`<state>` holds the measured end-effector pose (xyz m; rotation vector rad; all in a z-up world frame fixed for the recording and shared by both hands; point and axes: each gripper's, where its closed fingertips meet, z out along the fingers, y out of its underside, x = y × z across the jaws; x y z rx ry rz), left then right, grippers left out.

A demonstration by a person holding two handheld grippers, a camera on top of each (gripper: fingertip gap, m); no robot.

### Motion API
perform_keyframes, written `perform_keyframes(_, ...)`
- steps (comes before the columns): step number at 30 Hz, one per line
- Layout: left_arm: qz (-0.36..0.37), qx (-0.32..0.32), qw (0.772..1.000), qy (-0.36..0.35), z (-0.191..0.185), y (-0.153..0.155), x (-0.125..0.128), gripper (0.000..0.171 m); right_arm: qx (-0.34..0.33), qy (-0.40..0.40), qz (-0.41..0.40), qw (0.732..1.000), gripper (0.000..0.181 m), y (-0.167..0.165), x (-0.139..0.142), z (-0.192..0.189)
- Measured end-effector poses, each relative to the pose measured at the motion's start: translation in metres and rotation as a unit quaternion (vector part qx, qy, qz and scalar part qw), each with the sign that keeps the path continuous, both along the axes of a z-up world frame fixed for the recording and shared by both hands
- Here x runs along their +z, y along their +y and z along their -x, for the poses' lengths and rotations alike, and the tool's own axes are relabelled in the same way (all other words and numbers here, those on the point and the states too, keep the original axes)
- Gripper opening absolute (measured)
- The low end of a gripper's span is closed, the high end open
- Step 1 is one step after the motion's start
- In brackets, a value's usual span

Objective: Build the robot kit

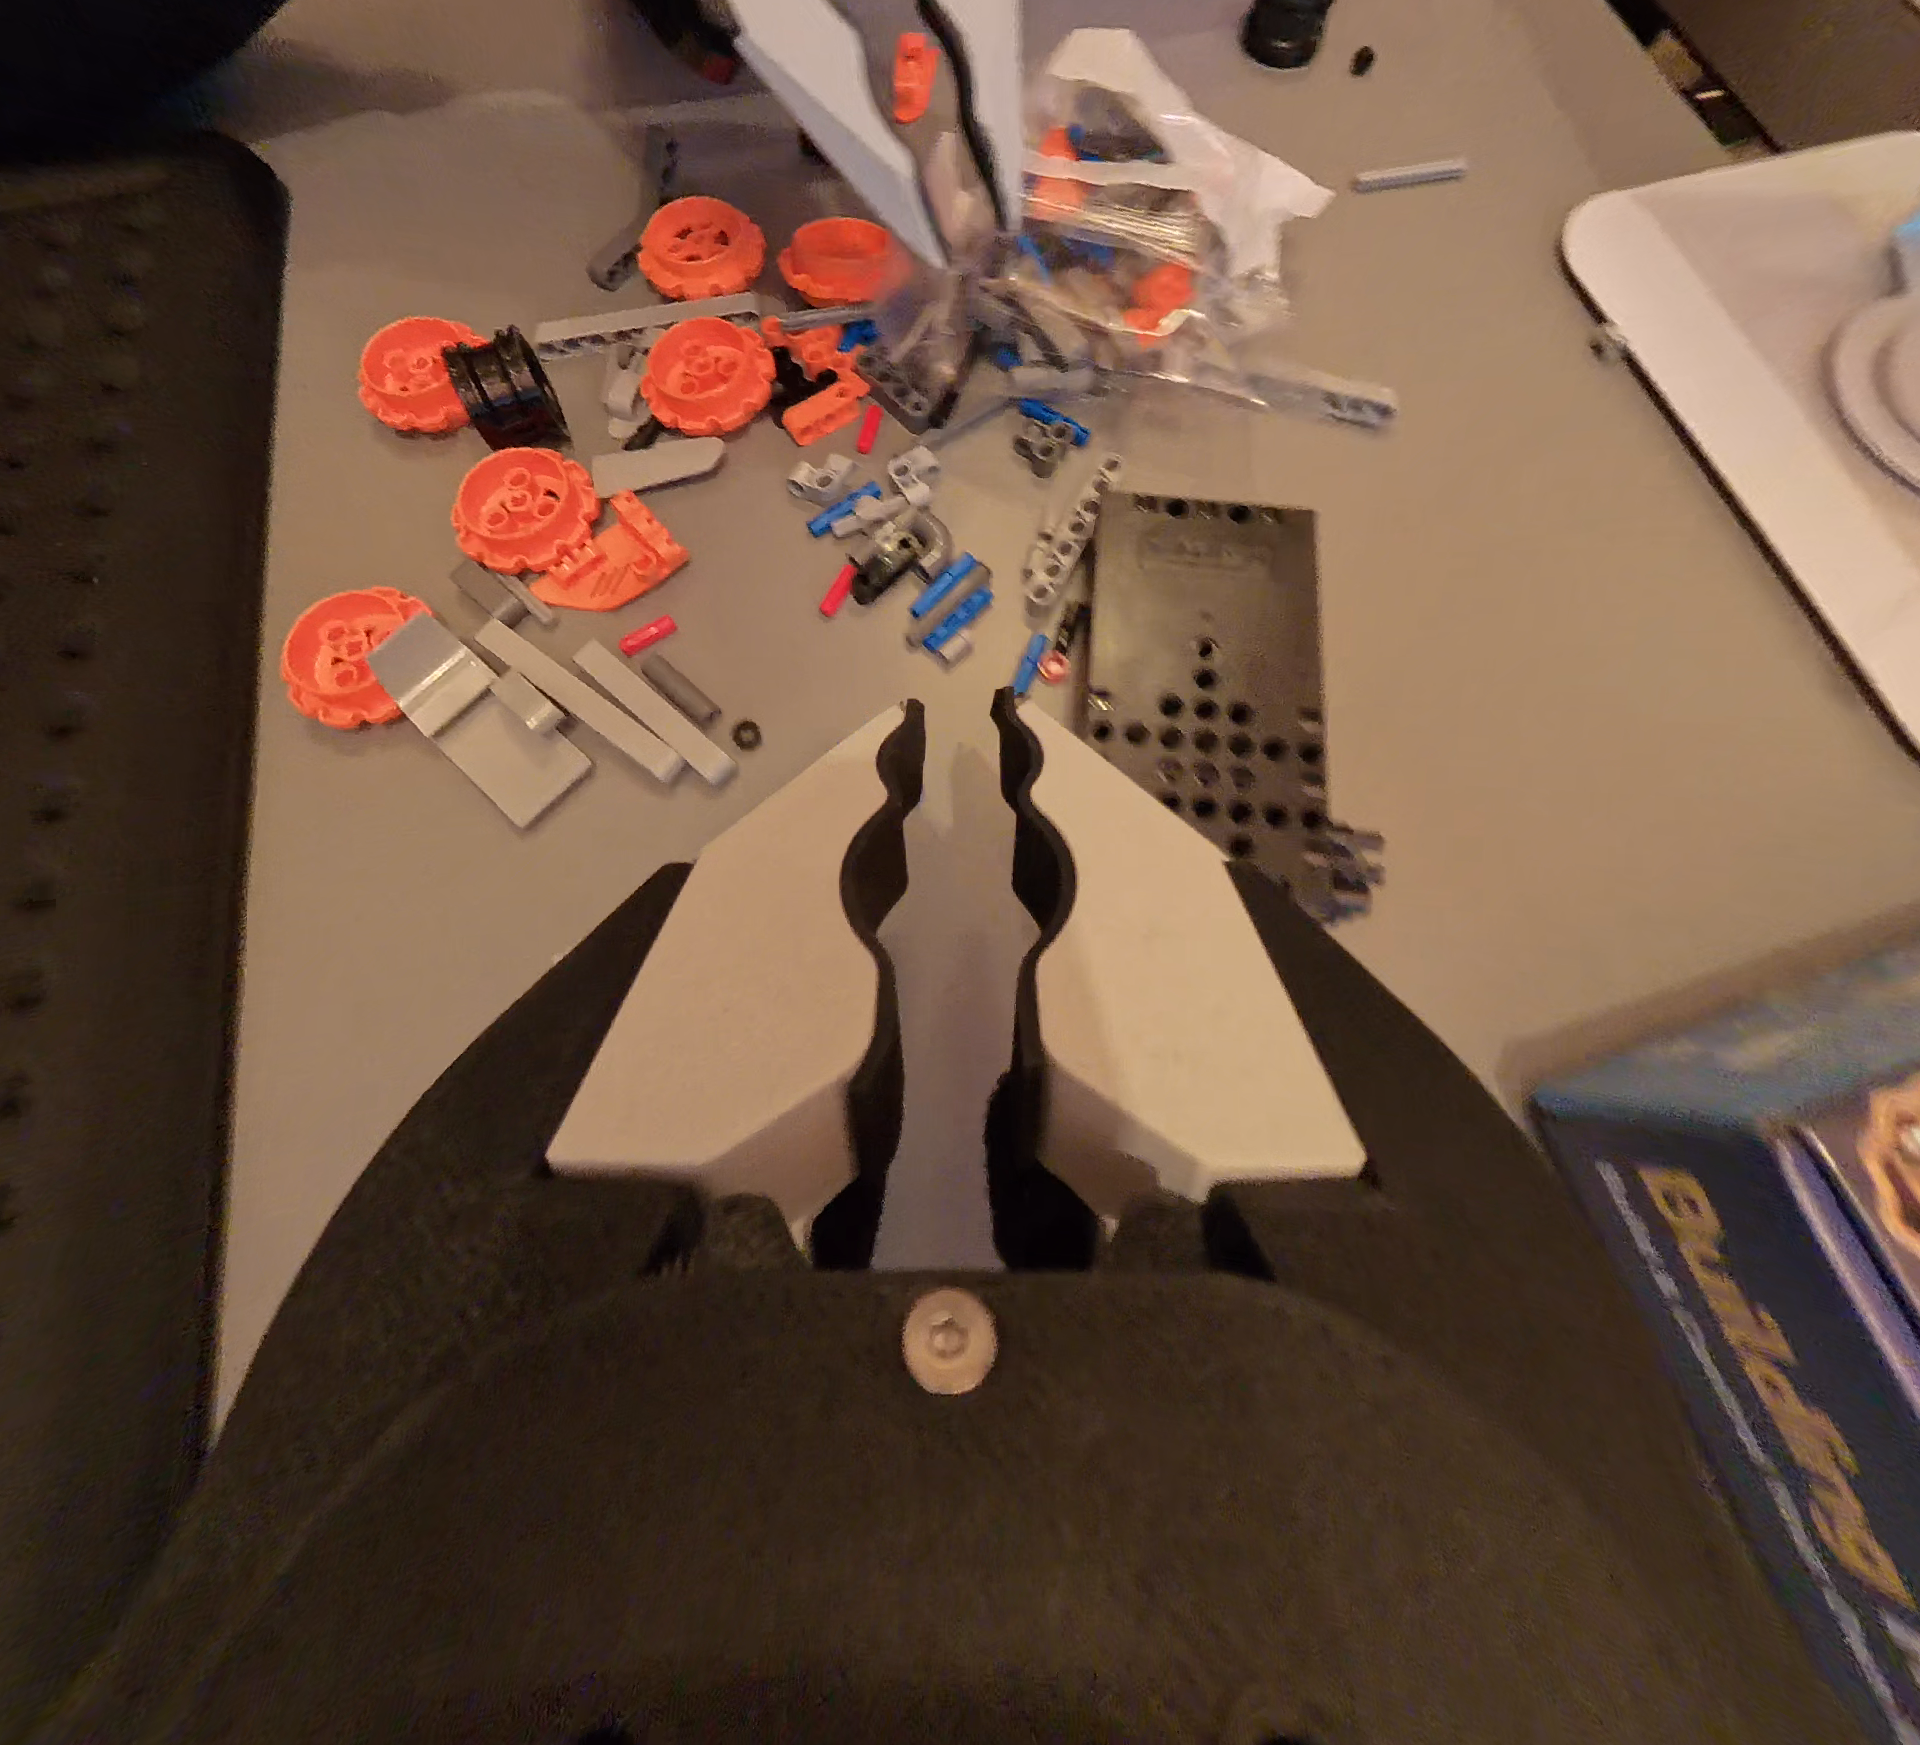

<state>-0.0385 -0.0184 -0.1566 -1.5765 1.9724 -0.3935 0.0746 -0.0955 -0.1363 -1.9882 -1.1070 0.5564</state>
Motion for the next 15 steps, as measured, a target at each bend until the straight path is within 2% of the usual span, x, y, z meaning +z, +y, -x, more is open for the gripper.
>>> perform_keyframes(5,-0.022,0.026,0.999,-0.005,0.002,0.011,0.0,0.009,0.023,-0.027,-0.001,0.999,0.015,0.006,-0.004,0.044)
perform_keyframes(8,-0.02,0.021,0.999,-0.014,0.001,0.008,0.004,0.01,0.039,-0.029,0.005,0.999,0.017,0.008,-0.007,0.066)
perform_keyframes(15,-0.029,0.018,0.999,-0.009,0.005,0.006,0.007,0.013,0.058,-0.066,0.033,0.996,0.026,0.013,-0.034,0.101)
